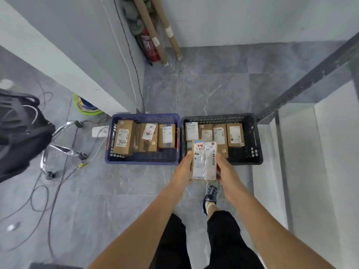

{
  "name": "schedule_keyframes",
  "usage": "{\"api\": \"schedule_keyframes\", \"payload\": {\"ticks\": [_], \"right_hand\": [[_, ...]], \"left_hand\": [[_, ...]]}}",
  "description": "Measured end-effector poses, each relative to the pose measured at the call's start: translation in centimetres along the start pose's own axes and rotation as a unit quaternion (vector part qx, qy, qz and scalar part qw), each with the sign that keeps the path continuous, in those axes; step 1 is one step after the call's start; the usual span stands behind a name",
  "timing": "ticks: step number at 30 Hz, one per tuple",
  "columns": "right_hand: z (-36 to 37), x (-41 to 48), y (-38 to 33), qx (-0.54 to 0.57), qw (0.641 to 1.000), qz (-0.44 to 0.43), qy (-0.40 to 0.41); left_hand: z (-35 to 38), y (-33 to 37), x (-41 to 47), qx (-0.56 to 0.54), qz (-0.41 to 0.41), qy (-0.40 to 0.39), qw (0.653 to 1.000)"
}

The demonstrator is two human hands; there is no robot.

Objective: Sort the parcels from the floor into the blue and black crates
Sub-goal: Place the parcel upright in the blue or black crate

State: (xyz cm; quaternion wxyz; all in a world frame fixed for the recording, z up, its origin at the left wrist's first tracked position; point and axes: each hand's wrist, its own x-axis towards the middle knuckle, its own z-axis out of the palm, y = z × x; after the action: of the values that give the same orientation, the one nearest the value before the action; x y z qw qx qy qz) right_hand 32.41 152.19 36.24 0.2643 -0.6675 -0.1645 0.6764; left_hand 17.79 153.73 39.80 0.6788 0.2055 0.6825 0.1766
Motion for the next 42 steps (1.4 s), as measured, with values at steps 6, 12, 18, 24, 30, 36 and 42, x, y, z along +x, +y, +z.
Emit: {"api": "schedule_keyframes", "payload": {"ticks": [6, 12, 18, 24, 30, 36, 42], "right_hand": [[-0.7, 9.5, 1.0, -0.017, 0.997, 0.064, 0.03], [-0.3, 21.4, 4.7, -0.016, 0.994, 0.104, 0.034], [0.9, 30.8, 8.7, 0.001, 0.99, 0.131, 0.057], [1.6, 36.3, 11.3, 0.014, 0.984, 0.168, 0.063], [2.6, 39.5, 12.7, 0.016, 0.982, 0.184, 0.043], [2.9, 41.2, 13.9, 0.051, 0.982, 0.178, 0.042], [2.8, 41.7, 15.0, 0.122, 0.978, 0.171, 0.007]], "left_hand": [[1.9, -0.8, 10.0, -0.009, -0.049, 0.029, 0.998], [1.7, -3.4, 21.4, 0.044, -0.052, 0.012, 0.998], [1.1, -6.6, 32.4, 0.105, -0.081, 0.046, 0.99], [1.4, -8.8, 38.7, 0.237, -0.101, 0.036, 0.966], [1.8, -10.0, 41.7, 0.28, -0.12, 0.035, 0.952], [2.5, -11.4, 42.6, 0.286, -0.095, 0.038, 0.953], [3.1, -12.1, 42.5, 0.286, -0.045, 0.067, 0.955]]}}
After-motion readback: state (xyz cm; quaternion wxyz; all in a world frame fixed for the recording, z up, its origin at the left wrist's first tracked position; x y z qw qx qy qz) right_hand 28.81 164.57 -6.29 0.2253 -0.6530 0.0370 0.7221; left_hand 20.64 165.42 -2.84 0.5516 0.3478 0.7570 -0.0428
